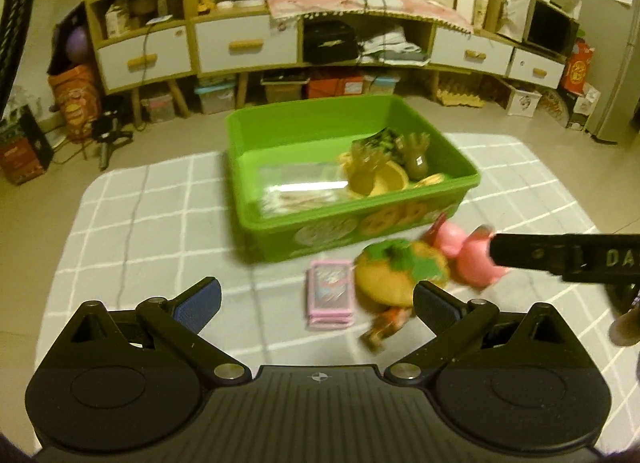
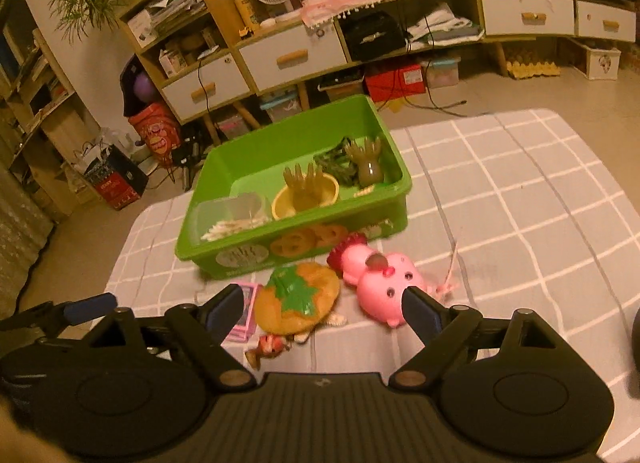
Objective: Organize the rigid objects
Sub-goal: 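Open both tools and withdraw them from the green bin, then grasp the purple grapes on the tablecloth with the left tool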
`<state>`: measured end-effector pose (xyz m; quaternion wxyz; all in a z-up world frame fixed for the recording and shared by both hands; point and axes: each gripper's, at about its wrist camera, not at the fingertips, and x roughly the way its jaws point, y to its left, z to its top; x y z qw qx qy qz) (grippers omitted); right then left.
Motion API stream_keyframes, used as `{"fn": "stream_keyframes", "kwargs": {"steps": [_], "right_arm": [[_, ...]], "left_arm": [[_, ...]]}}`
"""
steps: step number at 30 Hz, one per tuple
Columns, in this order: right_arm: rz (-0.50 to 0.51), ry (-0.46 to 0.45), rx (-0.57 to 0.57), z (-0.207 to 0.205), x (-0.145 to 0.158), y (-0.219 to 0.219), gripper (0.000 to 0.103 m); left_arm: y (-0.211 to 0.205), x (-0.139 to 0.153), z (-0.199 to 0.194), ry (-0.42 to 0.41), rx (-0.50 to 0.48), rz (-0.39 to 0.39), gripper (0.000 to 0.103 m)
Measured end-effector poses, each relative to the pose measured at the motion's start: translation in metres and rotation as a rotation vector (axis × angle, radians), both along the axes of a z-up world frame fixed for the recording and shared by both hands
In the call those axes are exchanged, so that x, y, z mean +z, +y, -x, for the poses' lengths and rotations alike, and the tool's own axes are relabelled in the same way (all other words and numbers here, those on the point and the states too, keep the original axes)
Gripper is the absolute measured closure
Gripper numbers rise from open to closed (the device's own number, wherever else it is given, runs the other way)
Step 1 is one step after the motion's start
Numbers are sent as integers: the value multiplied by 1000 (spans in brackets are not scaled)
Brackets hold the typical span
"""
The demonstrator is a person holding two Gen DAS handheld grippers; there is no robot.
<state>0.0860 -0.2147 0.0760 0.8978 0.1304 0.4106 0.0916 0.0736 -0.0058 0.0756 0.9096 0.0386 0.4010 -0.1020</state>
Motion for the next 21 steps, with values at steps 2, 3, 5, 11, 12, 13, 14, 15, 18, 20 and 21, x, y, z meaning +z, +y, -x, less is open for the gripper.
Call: {"fn": "stream_keyframes", "kwargs": {"steps": [2,3,5,11,12,13,14,15,18,20,21], "right_arm": [[7,9,7,2,-3,1,42],[11,10,10,3,-4,2,42],[17,12,17,5,-5,5,42],[20,52,13,5,-18,10,42],[21,59,14,5,-20,11,42],[25,65,17,5,-21,12,42],[30,70,20,5,-23,13,42],[35,75,23,5,-24,14,42],[40,80,30,6,-26,18,42],[36,84,34,6,-27,20,42],[33,87,36,6,-28,21,42]], "left_arm": [[10,-4,4,3,10,-4,2],[16,-6,6,2,16,-2,2],[25,-10,8,12,46,-3,2],[48,-9,10,39,73,12,2],[52,-9,11,45,79,4,2],[57,-10,11,54,82,-2,2],[60,-10,12,62,85,-3,2],[65,-11,13,72,90,-1,2],[77,-16,15,105,108,12,2],[84,-18,17,130,112,25,2],[87,-19,18,142,113,33,2]]}}
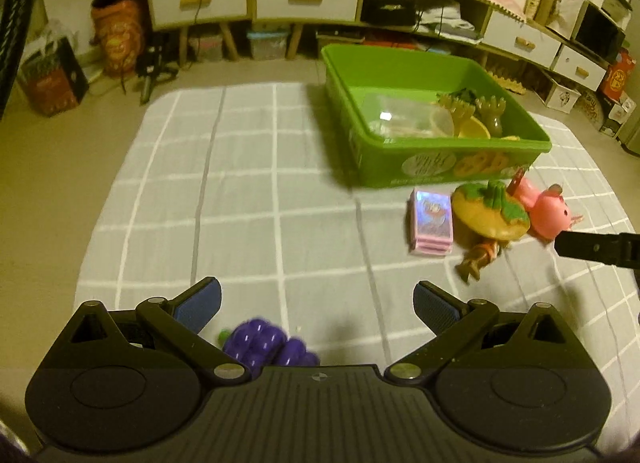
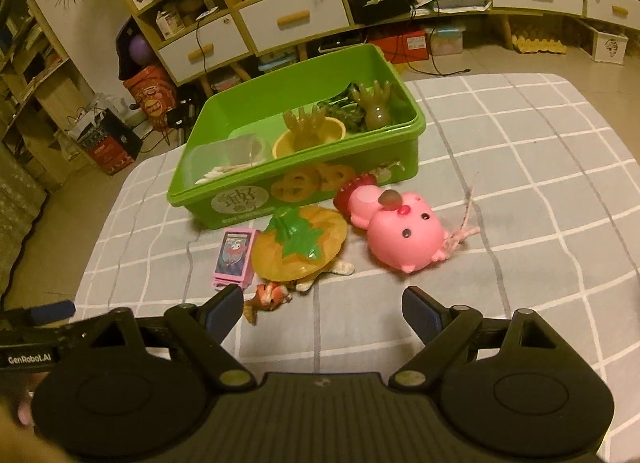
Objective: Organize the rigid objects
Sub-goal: 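Grasp the purple grapes on the tablecloth with the left tool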
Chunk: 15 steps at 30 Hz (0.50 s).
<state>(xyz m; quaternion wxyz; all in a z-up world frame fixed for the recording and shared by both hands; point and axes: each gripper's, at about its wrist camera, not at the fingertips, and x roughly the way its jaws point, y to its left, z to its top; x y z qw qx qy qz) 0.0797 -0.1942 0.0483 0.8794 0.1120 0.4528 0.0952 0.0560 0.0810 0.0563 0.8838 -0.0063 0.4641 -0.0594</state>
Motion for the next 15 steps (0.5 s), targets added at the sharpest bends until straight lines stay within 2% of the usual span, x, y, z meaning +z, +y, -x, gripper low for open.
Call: {"fn": "stream_keyframes", "kwargs": {"steps": [4,10,15], "right_arm": [[5,15,5,-1,-4,4,41],[35,8,29,1,-16,11,41],[45,-33,94,4,-31,22,41]], "left_arm": [[6,-3,6,12,0,-4,2],[9,-11,17,-10,-62,-55,2],[13,-21,31,-74,-148,-75,2]]}}
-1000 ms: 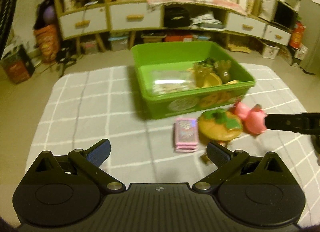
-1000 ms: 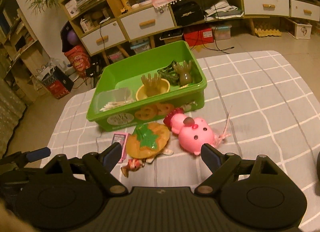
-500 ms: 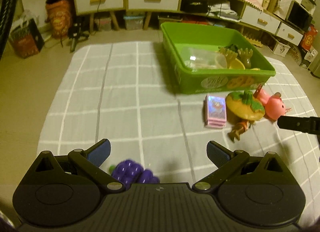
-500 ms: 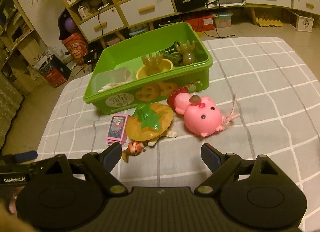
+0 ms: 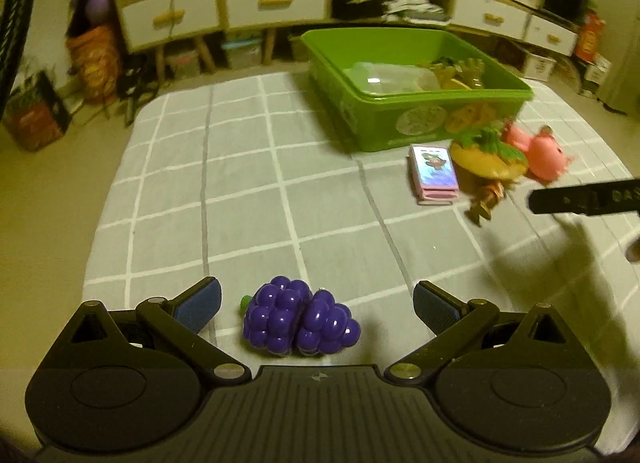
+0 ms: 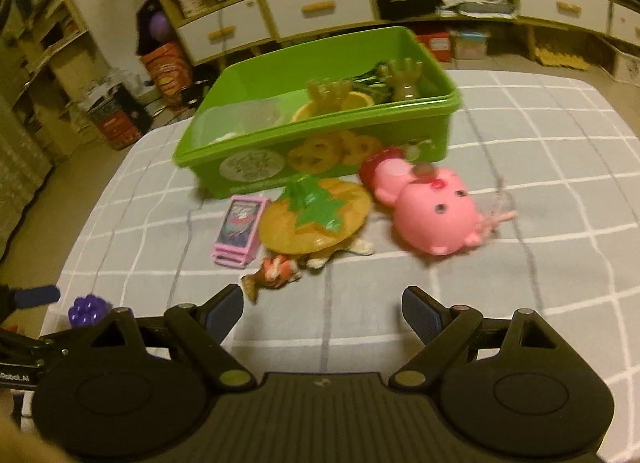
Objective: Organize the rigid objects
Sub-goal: 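Grasp the purple grapes on the tablecloth with the left tool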
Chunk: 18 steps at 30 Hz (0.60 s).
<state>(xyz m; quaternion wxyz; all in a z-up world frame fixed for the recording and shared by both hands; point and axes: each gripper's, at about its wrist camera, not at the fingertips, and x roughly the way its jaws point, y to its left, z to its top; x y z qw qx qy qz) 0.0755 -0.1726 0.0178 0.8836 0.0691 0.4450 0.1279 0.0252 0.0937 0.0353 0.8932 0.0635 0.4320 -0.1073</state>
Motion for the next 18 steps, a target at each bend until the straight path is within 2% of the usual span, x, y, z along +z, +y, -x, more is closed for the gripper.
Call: {"fn": "stream_keyframes", "kwargs": {"steps": [5,9,13,16,18], "right_arm": [[-11,-33,44,-1,-12,10,41],[27,-59,103,-3,-23,21,41],[90,-129,150,-1,-29,29,41],[110,-164,158,-1,-32,30,41],[118,-181,159,-2,-34,32,41]], "left_arm": [[1,-13,7,-30,-62,-50,2],[7,-20,6,-29,-86,-41,2],[12,-25,4,-10,-89,-23,4],[14,-28,2,6,-81,-16,8],[14,-28,2,16,-82,-10,18]]}}
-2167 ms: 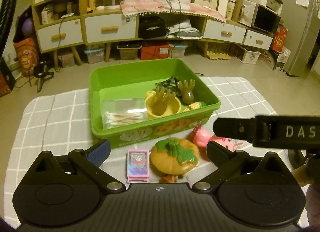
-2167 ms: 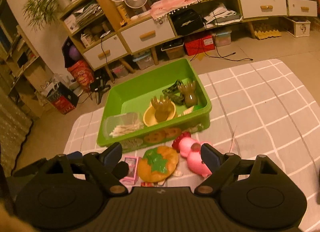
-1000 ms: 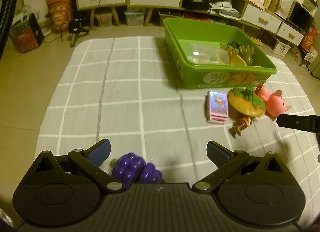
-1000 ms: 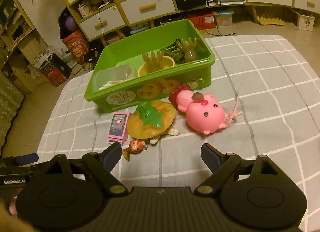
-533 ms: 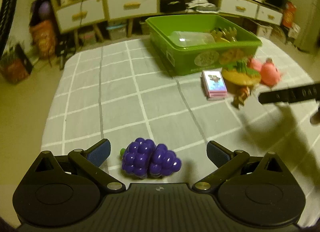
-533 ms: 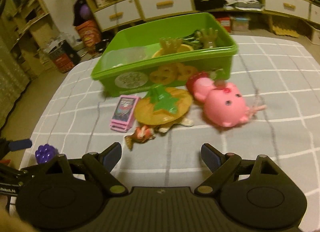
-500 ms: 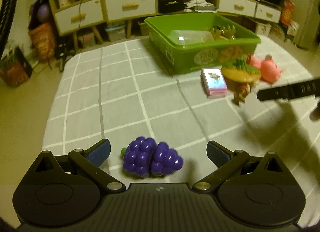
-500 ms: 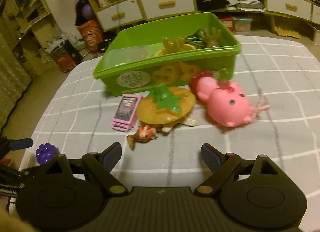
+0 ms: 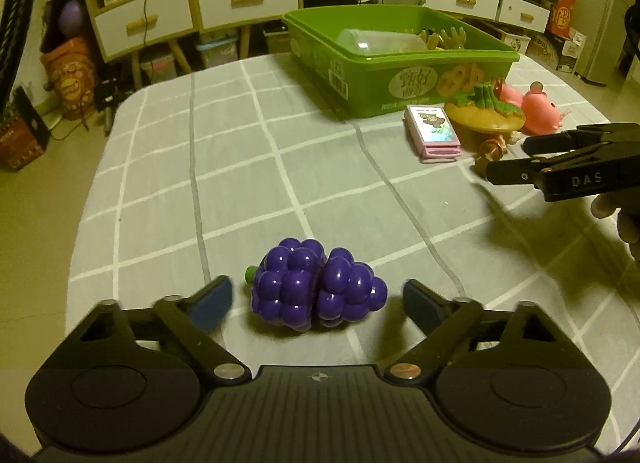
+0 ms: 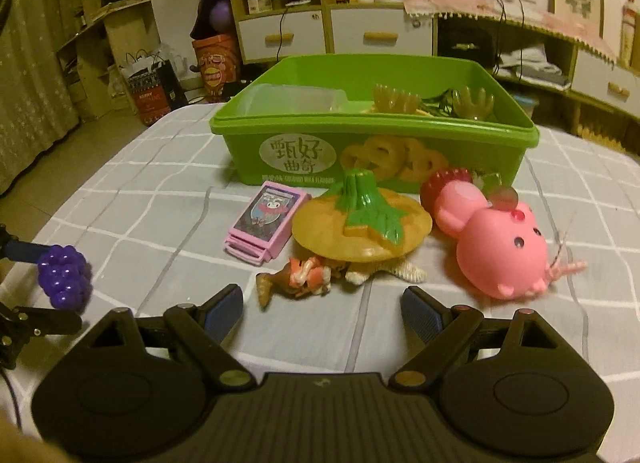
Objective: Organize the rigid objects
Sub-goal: 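Grasp the purple grapes on the tablecloth with the left tool, then grasp small orange figure with right tool while left tool lifts the grapes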
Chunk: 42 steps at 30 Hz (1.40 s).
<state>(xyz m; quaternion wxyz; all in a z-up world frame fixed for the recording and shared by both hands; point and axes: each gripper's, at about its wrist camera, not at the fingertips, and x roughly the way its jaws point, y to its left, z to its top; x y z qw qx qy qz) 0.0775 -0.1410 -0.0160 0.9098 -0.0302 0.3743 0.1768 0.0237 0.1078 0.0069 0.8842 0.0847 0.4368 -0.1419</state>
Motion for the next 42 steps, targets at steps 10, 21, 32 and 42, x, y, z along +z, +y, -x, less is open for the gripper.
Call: {"fn": "stream_keyframes", "kwargs": {"steps": [10,21,32,42], "right_arm": [[42,-18,-35,-7,-3,-2,41],[76,107,-192,9,7,-49,41],[-65,73,-77,9,17,-17,65],[-61,91,-32,6,14,-8,103]], "left_arm": [[3,0,1,15,14,27,31],[-4,6,0,20,28,61,31],[-19,4,-1,22,11,49,31],[-18,2,-2,26,31,55,31]]}}
